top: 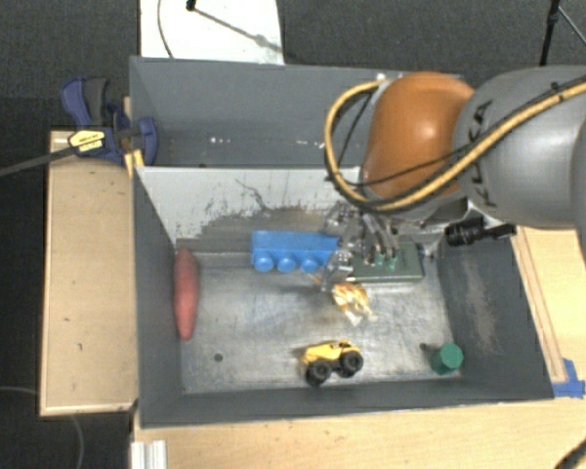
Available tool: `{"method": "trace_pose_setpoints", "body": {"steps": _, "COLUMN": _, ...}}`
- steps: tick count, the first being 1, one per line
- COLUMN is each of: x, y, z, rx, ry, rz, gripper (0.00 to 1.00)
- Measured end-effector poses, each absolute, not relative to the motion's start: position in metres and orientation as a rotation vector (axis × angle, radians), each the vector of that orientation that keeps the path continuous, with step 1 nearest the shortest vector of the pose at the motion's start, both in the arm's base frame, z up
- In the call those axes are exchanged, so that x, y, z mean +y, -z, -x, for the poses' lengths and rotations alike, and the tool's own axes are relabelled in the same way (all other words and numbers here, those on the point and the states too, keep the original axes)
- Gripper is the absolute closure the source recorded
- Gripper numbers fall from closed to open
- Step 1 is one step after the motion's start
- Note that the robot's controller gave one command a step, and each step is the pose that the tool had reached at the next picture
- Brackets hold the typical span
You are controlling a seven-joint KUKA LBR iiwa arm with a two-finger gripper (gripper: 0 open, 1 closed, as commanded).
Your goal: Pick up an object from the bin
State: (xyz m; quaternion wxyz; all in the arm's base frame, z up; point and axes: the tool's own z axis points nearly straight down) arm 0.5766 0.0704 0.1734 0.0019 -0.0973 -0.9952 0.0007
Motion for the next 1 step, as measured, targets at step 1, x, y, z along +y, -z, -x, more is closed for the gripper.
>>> {"method": "trace_pose_setpoints", "body": {"steps": 1, "x": 0.0894, "y": -0.2339, "z": -0.5826, "rx": -3.116, "ry": 0.0, "rz": 0.409, "gripper": 1.0}}
